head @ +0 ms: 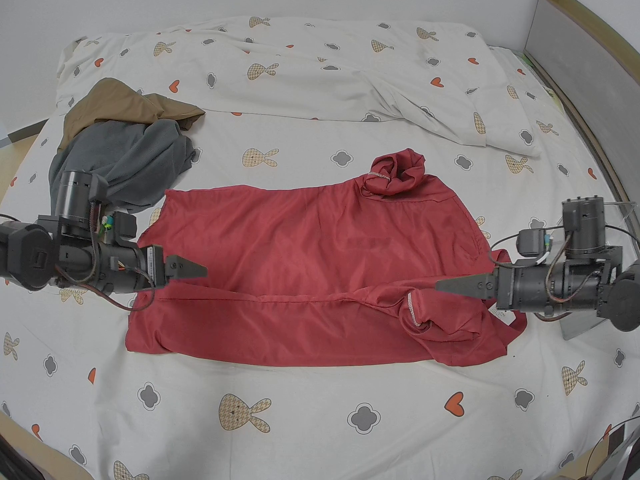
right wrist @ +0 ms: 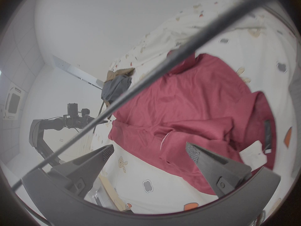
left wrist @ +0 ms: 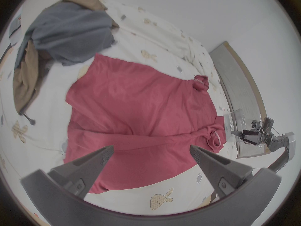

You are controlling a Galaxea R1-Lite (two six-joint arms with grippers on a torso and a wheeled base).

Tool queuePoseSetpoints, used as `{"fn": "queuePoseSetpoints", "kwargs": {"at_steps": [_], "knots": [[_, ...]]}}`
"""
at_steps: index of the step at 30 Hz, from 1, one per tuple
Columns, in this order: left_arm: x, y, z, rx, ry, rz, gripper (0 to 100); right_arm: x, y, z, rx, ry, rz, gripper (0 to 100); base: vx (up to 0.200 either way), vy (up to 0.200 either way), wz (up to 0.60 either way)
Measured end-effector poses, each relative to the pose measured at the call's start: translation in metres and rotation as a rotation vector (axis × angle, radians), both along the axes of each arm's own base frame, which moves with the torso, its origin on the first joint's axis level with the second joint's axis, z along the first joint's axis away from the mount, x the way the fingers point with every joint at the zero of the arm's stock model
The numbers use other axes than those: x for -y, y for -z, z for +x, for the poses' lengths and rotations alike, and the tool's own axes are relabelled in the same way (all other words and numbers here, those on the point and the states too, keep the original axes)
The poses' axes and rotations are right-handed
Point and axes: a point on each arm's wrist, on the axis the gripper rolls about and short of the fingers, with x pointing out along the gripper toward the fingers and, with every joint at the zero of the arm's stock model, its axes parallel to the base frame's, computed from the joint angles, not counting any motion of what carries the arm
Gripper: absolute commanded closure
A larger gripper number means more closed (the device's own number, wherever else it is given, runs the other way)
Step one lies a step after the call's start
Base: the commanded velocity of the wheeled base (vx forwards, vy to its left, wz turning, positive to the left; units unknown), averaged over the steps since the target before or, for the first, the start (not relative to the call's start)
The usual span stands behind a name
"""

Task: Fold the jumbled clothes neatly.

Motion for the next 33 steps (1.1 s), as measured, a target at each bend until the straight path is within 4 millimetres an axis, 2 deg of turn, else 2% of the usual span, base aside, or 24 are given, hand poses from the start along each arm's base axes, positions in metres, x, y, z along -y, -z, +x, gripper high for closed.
{"fn": "queuePoseSetpoints", "kwargs": {"at_steps": [6,11,17,24,29,33], "knots": [[0.015,0.034,0.017,-0.112,0.016,0.021,0,-0.024,0.026,0.026,-0.096,-0.037,-0.008,0,0.000,0.000,0.00],[0.019,0.054,0.028,-0.167,0.009,0.040,0,-0.034,0.044,0.042,-0.147,-0.043,-0.020,0,0.000,0.000,0.00],[0.014,0.064,0.042,-0.180,-0.016,0.045,0,-0.034,0.059,0.046,-0.191,-0.038,-0.034,0,0.000,0.000,0.00],[-0.009,0.069,0.063,-0.160,-0.069,0.054,0,-0.030,0.068,0.046,-0.218,-0.030,-0.043,0,0.000,0.000,0.00],[-0.026,0.069,0.068,-0.152,-0.109,0.060,0,-0.028,0.069,0.047,-0.223,-0.023,-0.045,0,0.000,0.000,0.00],[-0.032,0.063,0.065,-0.137,-0.126,0.063,0,-0.028,0.070,0.046,-0.225,-0.021,-0.045,0,0.000,0.000,0.00]]}}
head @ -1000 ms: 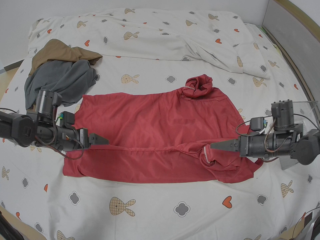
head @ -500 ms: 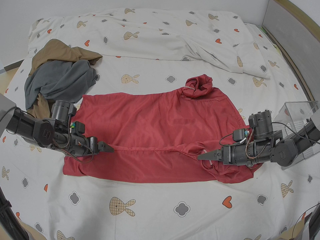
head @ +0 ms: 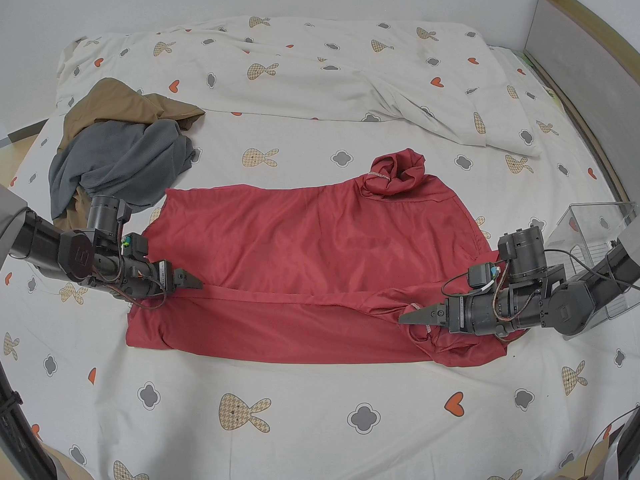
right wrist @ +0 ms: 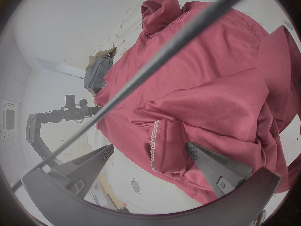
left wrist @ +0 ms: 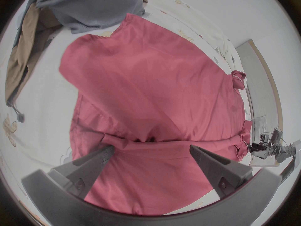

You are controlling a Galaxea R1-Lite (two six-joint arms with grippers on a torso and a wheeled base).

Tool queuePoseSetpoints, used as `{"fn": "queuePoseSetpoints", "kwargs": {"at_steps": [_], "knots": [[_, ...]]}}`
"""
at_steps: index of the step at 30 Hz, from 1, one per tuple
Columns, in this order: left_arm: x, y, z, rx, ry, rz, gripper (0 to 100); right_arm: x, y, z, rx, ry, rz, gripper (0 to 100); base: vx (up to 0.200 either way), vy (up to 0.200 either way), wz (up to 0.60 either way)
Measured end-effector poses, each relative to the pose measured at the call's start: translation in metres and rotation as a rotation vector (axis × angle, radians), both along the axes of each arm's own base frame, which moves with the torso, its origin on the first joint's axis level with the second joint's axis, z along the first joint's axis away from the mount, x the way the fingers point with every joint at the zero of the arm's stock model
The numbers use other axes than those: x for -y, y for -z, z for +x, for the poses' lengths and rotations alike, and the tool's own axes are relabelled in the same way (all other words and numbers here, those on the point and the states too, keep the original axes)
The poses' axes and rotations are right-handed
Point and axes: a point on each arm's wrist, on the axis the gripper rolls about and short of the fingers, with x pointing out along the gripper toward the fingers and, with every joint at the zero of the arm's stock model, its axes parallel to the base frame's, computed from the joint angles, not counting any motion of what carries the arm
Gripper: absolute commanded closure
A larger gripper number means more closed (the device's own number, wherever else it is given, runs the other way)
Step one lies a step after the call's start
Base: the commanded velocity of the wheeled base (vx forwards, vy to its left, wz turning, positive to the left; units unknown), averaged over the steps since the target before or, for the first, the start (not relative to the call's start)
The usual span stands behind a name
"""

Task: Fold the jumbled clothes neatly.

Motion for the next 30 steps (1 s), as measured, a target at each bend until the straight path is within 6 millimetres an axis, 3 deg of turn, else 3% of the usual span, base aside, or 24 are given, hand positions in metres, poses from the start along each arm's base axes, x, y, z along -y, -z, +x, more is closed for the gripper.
{"fn": "queuePoseSetpoints", "kwargs": {"at_steps": [8,17,21,26,30], "knots": [[0.008,-0.030,-0.024,0.065,0.019,-0.005,0,0.004,-0.010,-0.010,0.017,0.002,0.006,0,0.000,0.000,0.00],[0.019,-0.093,-0.081,0.234,0.033,-0.039,0,0.018,-0.075,-0.050,0.210,0.008,0.077,0,0.000,0.000,0.00],[0.019,-0.112,-0.103,0.301,-0.001,-0.020,0,0.031,-0.101,-0.063,0.305,0.045,0.098,0,0.000,0.000,0.00],[0.018,-0.121,-0.112,0.320,-0.124,0.084,0,0.042,-0.120,-0.059,0.391,0.144,0.076,0,0.000,0.000,0.00],[0.020,-0.132,-0.106,0.310,-0.202,0.160,0,0.045,-0.129,-0.041,0.439,0.257,0.027,0,0.000,0.000,0.00]]}}
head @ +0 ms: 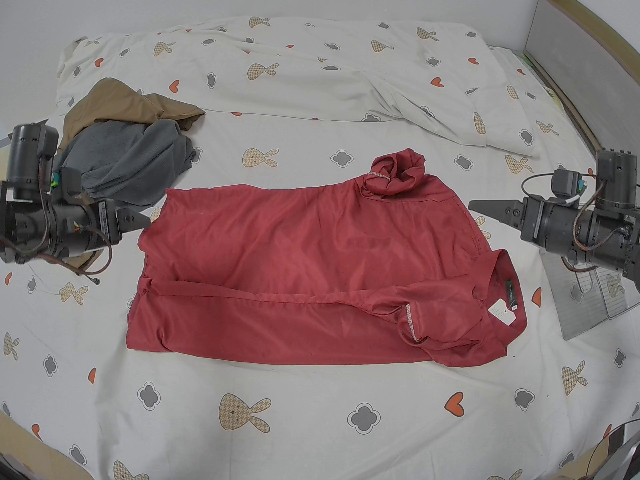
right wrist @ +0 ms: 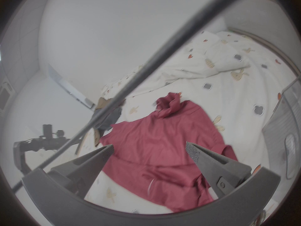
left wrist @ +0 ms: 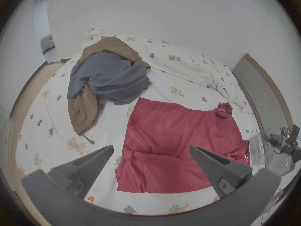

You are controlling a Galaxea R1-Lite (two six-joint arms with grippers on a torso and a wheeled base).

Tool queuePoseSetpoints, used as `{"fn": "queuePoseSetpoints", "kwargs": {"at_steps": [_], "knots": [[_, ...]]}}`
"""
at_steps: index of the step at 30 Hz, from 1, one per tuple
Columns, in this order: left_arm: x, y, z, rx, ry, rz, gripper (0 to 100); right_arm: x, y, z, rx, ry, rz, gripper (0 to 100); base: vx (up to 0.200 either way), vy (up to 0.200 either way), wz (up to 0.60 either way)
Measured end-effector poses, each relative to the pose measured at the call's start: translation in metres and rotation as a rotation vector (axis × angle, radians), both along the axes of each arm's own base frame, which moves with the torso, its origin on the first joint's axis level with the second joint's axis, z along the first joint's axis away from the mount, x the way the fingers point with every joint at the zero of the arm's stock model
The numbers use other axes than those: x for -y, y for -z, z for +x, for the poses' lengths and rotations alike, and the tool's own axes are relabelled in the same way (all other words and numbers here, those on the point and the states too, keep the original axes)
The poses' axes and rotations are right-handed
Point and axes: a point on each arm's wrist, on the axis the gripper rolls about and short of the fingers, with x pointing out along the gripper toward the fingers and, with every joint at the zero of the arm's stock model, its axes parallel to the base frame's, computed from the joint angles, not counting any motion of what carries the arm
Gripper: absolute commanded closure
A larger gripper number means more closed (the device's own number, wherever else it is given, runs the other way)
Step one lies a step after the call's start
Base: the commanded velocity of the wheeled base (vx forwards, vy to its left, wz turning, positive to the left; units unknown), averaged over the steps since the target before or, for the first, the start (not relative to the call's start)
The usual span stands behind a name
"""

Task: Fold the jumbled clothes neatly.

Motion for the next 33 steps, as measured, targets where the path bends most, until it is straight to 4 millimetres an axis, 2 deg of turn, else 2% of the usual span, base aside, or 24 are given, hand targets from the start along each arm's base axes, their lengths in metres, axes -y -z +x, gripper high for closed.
{"fn": "queuePoseSetpoints", "kwargs": {"at_steps": [5,8,11,18,23,26,29,33], "knots": [[0.004,-0.017,0.020,-0.017,-0.003,0.013,0,-0.001,-0.006,0.032,0.040,0.097,-0.035,0,0.000,0.000,0.00],[0.006,-0.019,0.034,-0.038,0.015,0.029,0,0.000,-0.010,0.051,0.075,0.125,-0.063,0,0.000,0.000,0.00],[0.007,-0.017,0.046,-0.054,0.042,0.084,0,0.003,-0.005,0.066,0.109,0.128,-0.148,0,0.000,0.000,0.00],[0.008,-0.002,0.082,-0.087,0.123,0.415,0,-0.001,0.013,0.084,0.136,0.146,-0.335,0,0.000,0.000,0.00],[0.008,0.012,0.107,-0.115,0.182,0.597,0,-0.008,0.025,0.083,0.115,0.162,-0.396,0,0.000,0.000,0.00],[0.010,0.015,0.111,-0.114,0.198,0.620,0,-0.012,0.028,0.074,0.103,0.160,-0.414,0,0.000,0.000,0.00],[0.015,0.019,0.105,-0.121,0.202,0.574,0,-0.015,0.028,0.058,0.100,0.146,-0.426,0,0.000,0.000,0.00],[0.023,0.032,0.082,-0.156,0.201,0.483,0,-0.019,0.034,0.030,0.093,0.108,-0.481,0,0.000,0.000,0.00]]}}
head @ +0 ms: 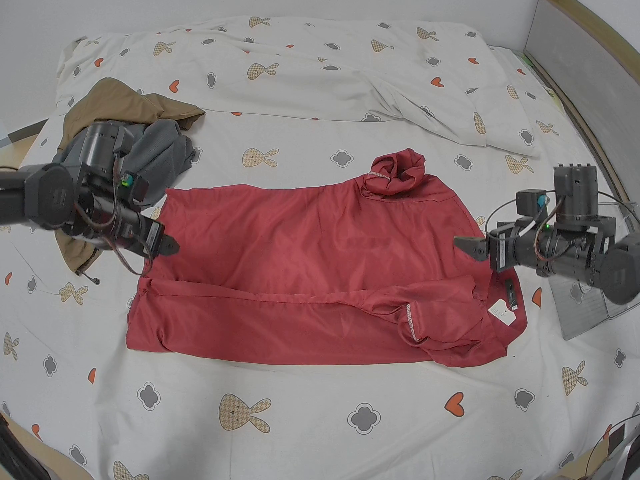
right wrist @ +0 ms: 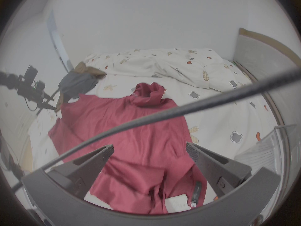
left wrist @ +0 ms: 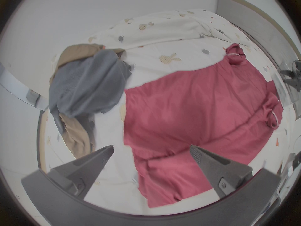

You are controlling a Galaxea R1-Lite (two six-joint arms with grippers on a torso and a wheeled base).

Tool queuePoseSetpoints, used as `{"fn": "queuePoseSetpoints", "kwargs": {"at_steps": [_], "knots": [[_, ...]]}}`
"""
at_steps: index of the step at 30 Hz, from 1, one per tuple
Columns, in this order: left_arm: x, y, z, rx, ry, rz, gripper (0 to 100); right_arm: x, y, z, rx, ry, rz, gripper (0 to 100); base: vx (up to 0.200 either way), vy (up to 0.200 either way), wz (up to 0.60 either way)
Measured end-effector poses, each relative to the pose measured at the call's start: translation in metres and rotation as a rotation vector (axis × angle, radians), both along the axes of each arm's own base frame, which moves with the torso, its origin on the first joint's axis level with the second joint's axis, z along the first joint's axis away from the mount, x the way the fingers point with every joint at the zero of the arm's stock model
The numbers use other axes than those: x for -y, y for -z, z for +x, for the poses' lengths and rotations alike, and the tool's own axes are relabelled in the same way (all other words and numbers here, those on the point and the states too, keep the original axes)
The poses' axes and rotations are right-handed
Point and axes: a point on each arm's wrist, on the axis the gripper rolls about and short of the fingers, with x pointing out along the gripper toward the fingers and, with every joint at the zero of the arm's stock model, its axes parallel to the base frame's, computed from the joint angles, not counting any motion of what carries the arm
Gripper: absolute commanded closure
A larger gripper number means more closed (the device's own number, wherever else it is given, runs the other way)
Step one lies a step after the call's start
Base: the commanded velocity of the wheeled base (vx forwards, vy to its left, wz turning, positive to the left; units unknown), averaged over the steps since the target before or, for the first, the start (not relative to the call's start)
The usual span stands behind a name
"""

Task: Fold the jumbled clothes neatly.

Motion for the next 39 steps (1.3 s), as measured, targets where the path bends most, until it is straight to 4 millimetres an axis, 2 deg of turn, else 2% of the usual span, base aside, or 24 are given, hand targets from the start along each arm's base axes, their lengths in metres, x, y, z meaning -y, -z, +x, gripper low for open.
{"fn": "queuePoseSetpoints", "kwargs": {"at_steps": [5,11,13,18,23,28,33,39], "knots": [[0.014,0.024,-0.040,-0.056,0.043,-0.005,0,-0.012,0.017,-0.038,-0.027,-0.036,-0.149,0,0.000,0.000,0.00],[0.029,0.056,-0.086,-0.061,0.156,0.145,0,-0.040,0.044,-0.084,-0.062,-0.124,-0.341,0,0.000,0.000,0.00],[0.034,0.066,-0.097,-0.016,0.179,0.201,0,-0.049,0.054,-0.096,-0.069,-0.142,-0.413,0,0.000,0.000,0.00],[0.047,0.089,-0.107,0.101,0.199,0.289,0,-0.067,0.077,-0.114,-0.086,-0.152,-0.577,0,0.000,0.000,0.00],[0.056,0.120,-0.114,0.074,0.227,0.367,0,-0.079,0.096,-0.120,-0.103,-0.161,-0.696,0,0.000,0.000,0.00],[0.061,0.140,-0.115,0.017,0.256,0.412,0,-0.085,0.109,-0.114,-0.131,-0.148,-0.753,0,0.000,0.000,0.00],[0.063,0.147,-0.111,0.009,0.258,0.417,0,-0.084,0.114,-0.101,-0.137,-0.073,-0.783,0,0.000,0.000,0.00],[0.063,0.146,-0.101,0.021,0.245,0.419,0,-0.081,0.118,-0.084,-0.140,-0.012,-0.769,0,0.000,0.000,0.00]]}}
